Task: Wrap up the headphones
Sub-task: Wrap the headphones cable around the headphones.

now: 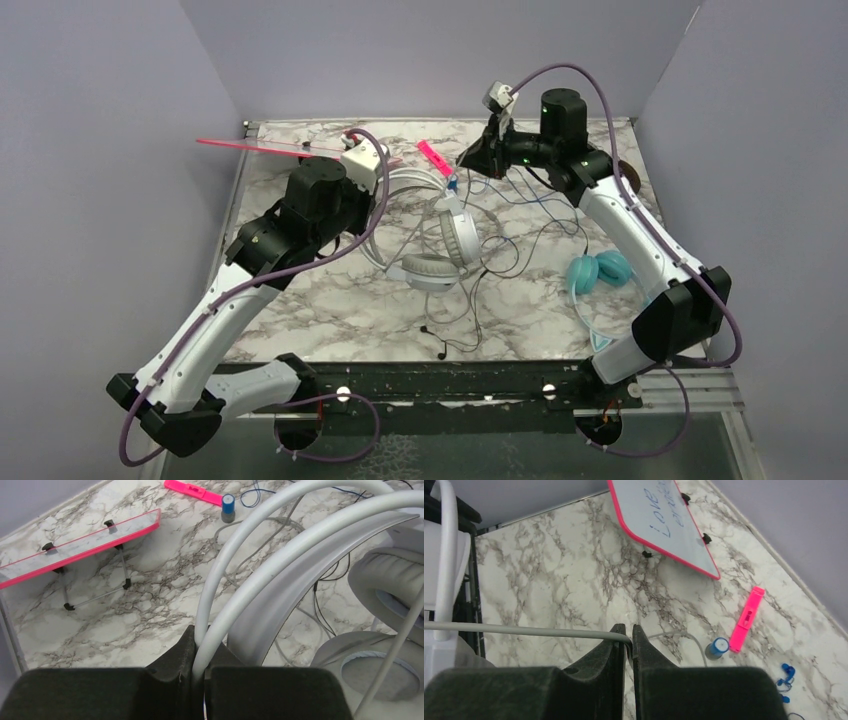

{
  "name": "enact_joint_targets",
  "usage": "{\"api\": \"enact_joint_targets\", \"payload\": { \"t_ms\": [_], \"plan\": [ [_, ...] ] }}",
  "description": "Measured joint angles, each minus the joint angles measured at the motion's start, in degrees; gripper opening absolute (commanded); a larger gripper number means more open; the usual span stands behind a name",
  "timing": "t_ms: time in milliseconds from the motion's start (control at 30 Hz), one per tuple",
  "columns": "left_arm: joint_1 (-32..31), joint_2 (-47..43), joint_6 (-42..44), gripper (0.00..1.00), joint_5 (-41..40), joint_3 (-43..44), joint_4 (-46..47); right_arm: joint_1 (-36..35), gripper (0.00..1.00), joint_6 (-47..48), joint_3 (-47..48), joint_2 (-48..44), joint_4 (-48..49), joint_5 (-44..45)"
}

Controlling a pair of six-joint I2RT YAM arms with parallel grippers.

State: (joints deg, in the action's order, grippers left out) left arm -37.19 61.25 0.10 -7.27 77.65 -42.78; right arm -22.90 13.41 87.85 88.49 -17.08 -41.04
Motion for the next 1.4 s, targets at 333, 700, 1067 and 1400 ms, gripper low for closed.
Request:
{"api": "enact_joint_targets", "payload": {
  "t_ms": [333,700,1067,1400],
  "plan": [
    [0.0,-5.0,-3.6,0.00,7.1,0.3,5.1,0.6,0.25,-21.6,-7.1,0.9,19.3,-10.3],
    [-0.3,-3.0,-16.9,0.00,8.7,6.6,10.8,-2.3,0.19,-44.8,-15.5,8.1,43.5,-9.6],
    [-0.4,2.4,-24.3,0.00,3.5,16.8,13.0,-6.1,0.28,-56.0,-18.6,14.7,61.1,-6.6],
    [-0.4,7.2,-27.8,0.00,-0.1,25.8,14.3,-9.1,0.26,-60.2,-20.2,20.0,68.6,-3.7]
  ]
}}
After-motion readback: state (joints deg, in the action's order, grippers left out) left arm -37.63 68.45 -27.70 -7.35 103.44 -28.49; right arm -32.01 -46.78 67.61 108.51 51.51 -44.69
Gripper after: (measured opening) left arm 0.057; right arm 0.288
